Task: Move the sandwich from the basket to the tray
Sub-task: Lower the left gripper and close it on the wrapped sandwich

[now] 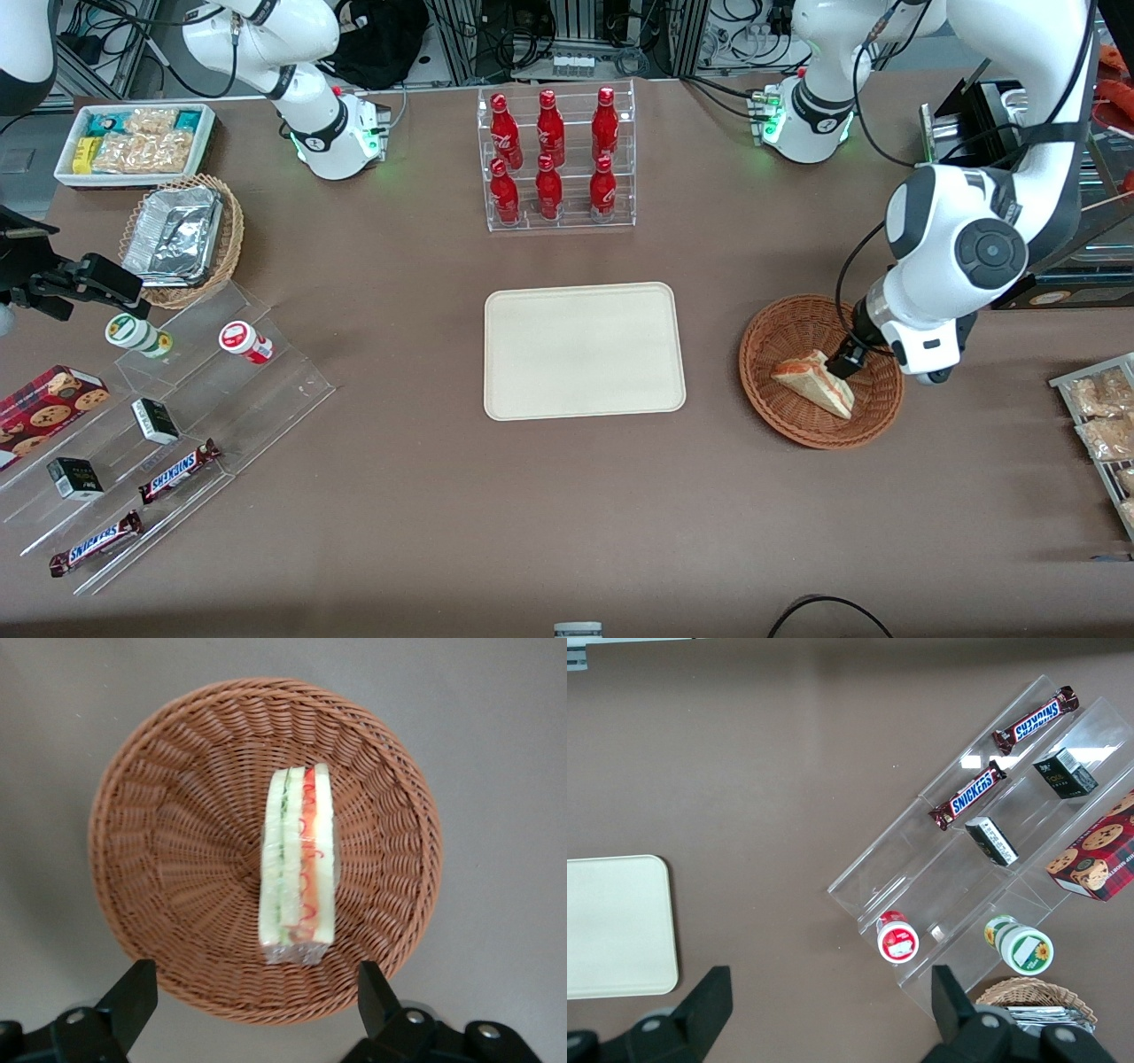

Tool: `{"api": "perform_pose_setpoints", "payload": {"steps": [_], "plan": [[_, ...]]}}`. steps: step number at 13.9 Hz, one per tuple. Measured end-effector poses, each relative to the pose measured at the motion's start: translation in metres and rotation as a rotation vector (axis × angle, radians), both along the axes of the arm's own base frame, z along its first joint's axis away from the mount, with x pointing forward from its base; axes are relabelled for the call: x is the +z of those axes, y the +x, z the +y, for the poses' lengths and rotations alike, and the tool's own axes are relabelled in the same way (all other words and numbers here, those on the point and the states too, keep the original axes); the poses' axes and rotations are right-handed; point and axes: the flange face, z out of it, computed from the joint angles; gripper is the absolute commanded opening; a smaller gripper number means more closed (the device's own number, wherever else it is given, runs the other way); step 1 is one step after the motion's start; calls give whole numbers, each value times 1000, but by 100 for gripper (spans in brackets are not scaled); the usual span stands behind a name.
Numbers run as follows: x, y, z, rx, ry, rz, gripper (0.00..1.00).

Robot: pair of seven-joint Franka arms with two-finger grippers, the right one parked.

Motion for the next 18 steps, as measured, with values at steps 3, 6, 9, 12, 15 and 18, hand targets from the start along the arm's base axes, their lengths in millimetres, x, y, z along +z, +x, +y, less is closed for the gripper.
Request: {"api": "perform_pose_setpoints", "payload": {"steps": [3,6,9,12,15,18], "plan": [[-21,4,-10,10,-12,0,100],[-37,5,-12,11,-15,15,100],[-52,5,-12,11,-17,34,100],[-66,7,-11,15,-24,29,100],[-82,9,-11,17,-30,29,100],[-89,9,-9,18,-29,38,61]]}}
